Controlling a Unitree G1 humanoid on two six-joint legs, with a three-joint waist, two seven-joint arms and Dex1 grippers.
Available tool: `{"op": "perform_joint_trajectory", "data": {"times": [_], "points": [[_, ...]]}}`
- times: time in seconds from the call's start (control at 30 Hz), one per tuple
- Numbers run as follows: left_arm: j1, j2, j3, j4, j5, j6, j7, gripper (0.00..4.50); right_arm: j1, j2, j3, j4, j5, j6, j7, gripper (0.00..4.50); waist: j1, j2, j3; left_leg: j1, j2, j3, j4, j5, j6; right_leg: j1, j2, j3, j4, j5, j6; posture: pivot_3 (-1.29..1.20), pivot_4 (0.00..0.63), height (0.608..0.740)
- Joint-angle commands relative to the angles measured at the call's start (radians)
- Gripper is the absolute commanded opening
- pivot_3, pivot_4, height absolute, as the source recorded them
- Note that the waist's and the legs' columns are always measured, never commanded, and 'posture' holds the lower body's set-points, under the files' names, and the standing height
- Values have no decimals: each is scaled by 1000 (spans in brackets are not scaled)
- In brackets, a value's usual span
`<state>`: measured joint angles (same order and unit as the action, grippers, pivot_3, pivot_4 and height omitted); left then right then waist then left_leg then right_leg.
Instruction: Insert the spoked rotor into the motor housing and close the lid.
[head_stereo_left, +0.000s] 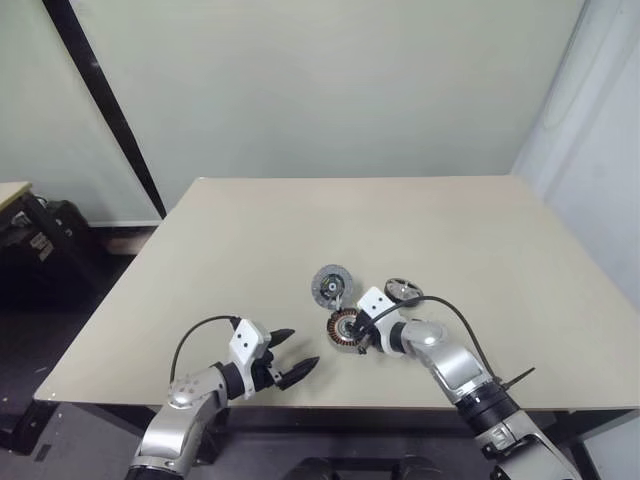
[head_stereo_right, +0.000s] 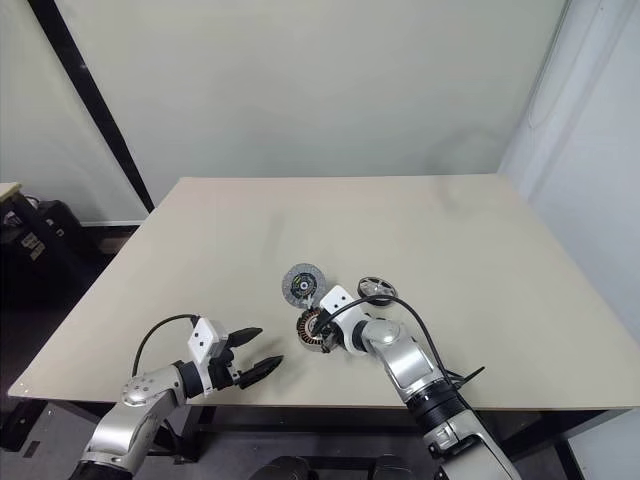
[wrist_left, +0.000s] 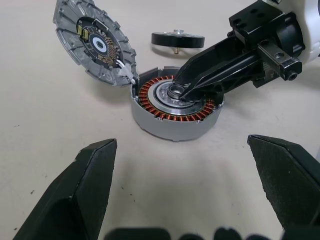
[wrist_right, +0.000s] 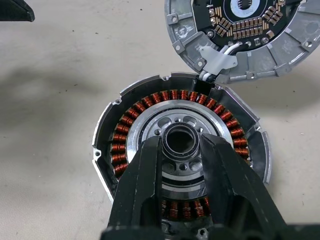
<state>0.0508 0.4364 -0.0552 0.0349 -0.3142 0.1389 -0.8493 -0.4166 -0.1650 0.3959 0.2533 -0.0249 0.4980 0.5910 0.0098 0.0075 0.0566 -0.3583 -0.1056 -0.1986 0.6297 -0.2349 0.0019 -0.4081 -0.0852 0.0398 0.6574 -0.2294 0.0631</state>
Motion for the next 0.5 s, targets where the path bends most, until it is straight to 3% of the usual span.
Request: {"op": "perform_joint_trajectory", "data": {"times": [0.03,0.13,0.37,0.5], "points": [[-11,2,20,-21,-2,-24,4,4500,-22,10,-6,-6,-3,-18,3,803,0,0,0,0,0,0,0,0,0,0,0,0,0,0,0,0,0,740],[-12,1,19,-21,0,-27,5,4500,-21,13,-9,-1,-6,-19,3,803,0,0,0,0,0,0,0,0,0,0,0,0,0,0,0,0,0,740],[-10,0,18,-21,0,-30,6,4500,-17,19,-24,-31,1,-9,0,3243,-1,0,0,0,0,0,0,0,0,0,0,0,0,0,0,0,0,740],[-9,0,15,-23,1,-30,7,4500,-13,17,-36,-101,22,33,16,3243,-1,0,0,0,0,0,0,0,0,0,0,0,0,0,0,0,0,740]]}}
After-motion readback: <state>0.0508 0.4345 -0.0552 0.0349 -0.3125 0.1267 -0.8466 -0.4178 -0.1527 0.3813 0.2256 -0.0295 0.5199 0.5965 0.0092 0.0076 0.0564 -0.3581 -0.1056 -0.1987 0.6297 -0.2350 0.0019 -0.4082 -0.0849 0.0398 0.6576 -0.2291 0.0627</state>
